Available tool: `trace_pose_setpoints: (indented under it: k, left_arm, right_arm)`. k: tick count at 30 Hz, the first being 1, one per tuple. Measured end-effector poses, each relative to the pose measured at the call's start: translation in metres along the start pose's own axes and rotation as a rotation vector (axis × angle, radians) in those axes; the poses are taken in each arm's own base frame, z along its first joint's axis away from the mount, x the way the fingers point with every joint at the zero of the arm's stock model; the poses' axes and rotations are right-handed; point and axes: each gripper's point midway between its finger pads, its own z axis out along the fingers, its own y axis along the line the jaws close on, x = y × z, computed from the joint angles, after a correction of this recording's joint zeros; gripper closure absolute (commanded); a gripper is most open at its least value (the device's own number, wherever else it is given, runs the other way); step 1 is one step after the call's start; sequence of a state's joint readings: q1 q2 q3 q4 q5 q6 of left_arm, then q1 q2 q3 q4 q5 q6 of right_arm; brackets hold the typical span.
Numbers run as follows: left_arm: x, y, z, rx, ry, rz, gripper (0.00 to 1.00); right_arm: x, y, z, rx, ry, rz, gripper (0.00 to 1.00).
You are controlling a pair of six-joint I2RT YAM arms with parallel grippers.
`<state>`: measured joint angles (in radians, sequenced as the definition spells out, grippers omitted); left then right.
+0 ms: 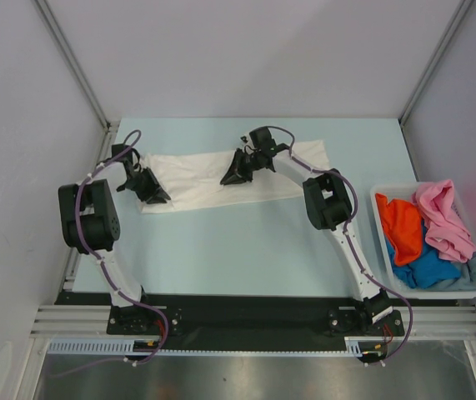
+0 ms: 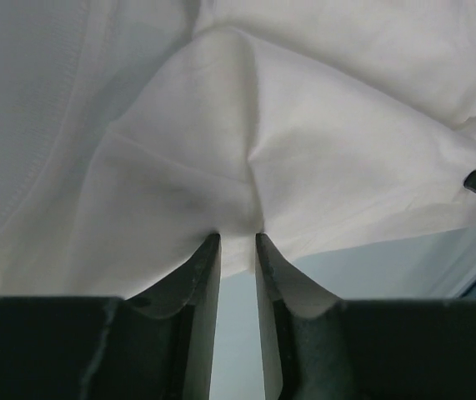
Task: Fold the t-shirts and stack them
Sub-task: Fold the tshirt
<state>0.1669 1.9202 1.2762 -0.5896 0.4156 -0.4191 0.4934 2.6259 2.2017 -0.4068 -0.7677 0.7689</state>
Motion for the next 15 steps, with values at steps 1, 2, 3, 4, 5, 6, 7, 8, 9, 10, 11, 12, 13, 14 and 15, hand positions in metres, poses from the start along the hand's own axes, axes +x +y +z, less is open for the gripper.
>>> trace_pose_setpoints:
  k: [1,2,3,4,5,6,7,8,9,10,11,12,13,14,15]
  left_arm:
    - [-0.001,0.001,-0.001,-0.011,0.001,0.001,0.69]
    - [-0.002,0.002,-0.001,-0.020,-0.002,0.004,0.68]
    - [-0.005,0.002,-0.003,-0.028,-0.009,0.009,0.67]
    - [-0.008,0.001,-0.005,-0.034,-0.018,0.013,0.67]
    - [-0.013,0.001,-0.007,-0.039,-0.031,0.018,0.66]
    - [-0.017,-0.001,-0.009,-0.040,-0.044,0.024,0.66]
    - [-0.020,-0.003,-0.012,-0.042,-0.056,0.029,0.67]
    - [-0.024,-0.005,-0.015,-0.041,-0.070,0.036,0.67]
    - [-0.028,-0.008,-0.018,-0.035,-0.083,0.043,0.69]
    - [-0.031,-0.011,-0.020,-0.027,-0.097,0.049,0.70]
    - [-0.034,-0.013,-0.021,-0.019,-0.106,0.054,0.74]
    - [-0.036,-0.018,-0.022,0.003,-0.112,0.060,0.75]
    - [-0.037,-0.022,-0.022,0.024,-0.115,0.059,0.76]
    - [-0.037,-0.025,-0.022,0.038,-0.115,0.061,0.77]
    - [-0.038,-0.029,-0.021,0.059,-0.113,0.058,0.77]
  right_arm:
    - [0.001,-0.002,0.000,0.010,0.003,-0.003,0.82]
    - [0.002,-0.004,-0.001,0.020,0.004,-0.006,0.79]
    - [0.002,-0.007,-0.001,0.033,0.003,-0.014,0.68]
    - [0.002,-0.010,-0.001,0.046,0.003,-0.020,0.63]
    - [0.003,-0.013,-0.002,0.061,0.002,-0.031,0.58]
    - [0.003,-0.014,-0.003,0.070,0.003,-0.040,0.57]
    - [0.002,-0.013,-0.004,0.072,0.004,-0.055,0.57]
    - [0.000,-0.012,-0.005,0.079,-0.004,-0.075,0.57]
    - [-0.002,-0.012,-0.006,0.085,-0.014,-0.093,0.57]
    - [-0.006,-0.012,-0.006,0.095,-0.027,-0.112,0.57]
    - [-0.008,-0.012,-0.007,0.102,-0.035,-0.125,0.59]
    - [-0.009,-0.012,-0.007,0.106,-0.041,-0.133,0.60]
    - [-0.011,-0.011,-0.007,0.107,-0.048,-0.137,0.61]
    - [-0.012,-0.010,-0.008,0.106,-0.051,-0.140,0.64]
    - [-0.013,-0.008,-0.008,0.101,-0.055,-0.144,0.67]
